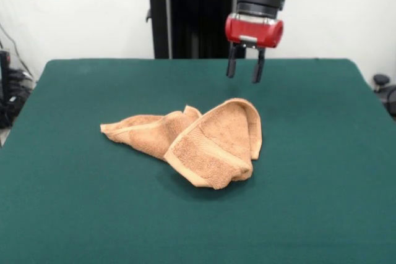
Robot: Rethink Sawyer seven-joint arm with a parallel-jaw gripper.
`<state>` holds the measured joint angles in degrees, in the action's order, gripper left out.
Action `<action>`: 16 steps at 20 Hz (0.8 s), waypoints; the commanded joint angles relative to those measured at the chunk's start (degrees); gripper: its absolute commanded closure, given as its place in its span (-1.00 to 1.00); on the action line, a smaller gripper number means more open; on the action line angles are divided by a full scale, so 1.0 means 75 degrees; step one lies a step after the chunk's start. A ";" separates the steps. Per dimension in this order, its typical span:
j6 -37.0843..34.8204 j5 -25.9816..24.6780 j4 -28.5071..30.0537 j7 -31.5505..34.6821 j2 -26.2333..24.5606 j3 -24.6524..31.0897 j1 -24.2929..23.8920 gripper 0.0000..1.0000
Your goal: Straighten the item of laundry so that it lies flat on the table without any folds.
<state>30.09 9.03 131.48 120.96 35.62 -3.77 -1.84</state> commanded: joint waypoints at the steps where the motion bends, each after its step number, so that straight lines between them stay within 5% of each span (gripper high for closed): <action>1: -0.1111 0.0712 -0.0405 0.1563 0.0456 0.0655 0.0204 -1.00; 10: -0.1552 0.1346 -0.0817 0.1325 0.1003 0.0415 0.0572 -1.00; 16: -0.1537 0.1325 -0.1379 0.1120 0.0527 0.0459 0.0444 -1.00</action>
<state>24.44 14.96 128.94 120.96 42.47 -3.78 1.39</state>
